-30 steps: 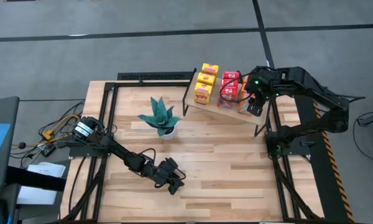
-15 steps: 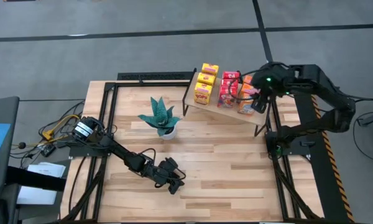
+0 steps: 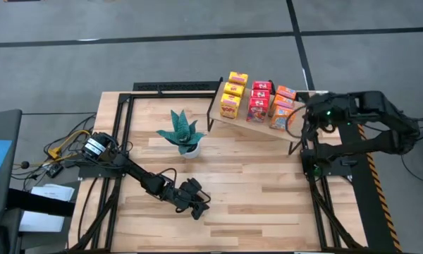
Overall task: Stack cereal on shelf
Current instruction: Put the orange cereal box on the shelf aligned with the other orange cereal boxes
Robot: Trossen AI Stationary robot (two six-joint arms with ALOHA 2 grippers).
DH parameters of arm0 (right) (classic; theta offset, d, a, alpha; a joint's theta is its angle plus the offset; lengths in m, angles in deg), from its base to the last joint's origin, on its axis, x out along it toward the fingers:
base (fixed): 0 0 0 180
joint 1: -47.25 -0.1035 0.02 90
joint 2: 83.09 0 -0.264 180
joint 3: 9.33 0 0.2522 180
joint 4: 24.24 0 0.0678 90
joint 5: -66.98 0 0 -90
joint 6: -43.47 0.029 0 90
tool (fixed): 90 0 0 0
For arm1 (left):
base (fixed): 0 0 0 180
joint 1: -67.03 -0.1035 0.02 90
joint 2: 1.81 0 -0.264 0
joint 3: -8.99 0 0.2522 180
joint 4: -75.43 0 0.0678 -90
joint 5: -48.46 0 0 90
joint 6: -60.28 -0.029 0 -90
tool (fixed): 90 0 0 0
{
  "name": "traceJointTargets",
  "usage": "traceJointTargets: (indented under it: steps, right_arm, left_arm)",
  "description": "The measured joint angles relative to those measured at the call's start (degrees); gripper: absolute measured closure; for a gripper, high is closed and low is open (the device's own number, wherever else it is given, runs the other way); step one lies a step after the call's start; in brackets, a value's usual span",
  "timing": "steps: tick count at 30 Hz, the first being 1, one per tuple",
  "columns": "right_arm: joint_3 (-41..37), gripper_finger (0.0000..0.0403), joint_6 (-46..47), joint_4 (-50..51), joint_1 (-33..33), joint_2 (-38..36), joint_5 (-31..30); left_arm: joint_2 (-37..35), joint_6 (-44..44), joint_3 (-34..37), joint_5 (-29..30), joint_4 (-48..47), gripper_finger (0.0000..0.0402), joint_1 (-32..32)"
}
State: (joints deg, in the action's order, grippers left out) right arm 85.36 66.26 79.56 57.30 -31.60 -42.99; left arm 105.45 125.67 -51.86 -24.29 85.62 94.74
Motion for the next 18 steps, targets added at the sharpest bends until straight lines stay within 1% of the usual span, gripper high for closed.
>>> traceJointTargets:
  steps: [3,7,14,18]
  right_arm:
    - [-4.37,0.0362,1.23,-0.13,0.10,-1.01,-0.67]
    - [-7.76,0.0364,0.84,-2.60,0.16,-0.84,-1.17]
    - [-9.11,0.0390,-3.45,-6.64,0.23,1.22,-1.15]
    - [-9.11,0.0382,-4.95,-7.34,0.21,2.64,-1.15]
  left_arm:
    - [0.00,-0.08,0.00,0.02,-0.03,0.0152,-0.13]
    - [0.00,-0.15,0.00,0.15,-0.07,0.0152,-0.23]
    - [0.00,0.10,0.00,1.08,-0.12,0.0152,-0.23]
    - [0.00,0.33,0.00,1.25,-0.15,0.0152,-0.23]
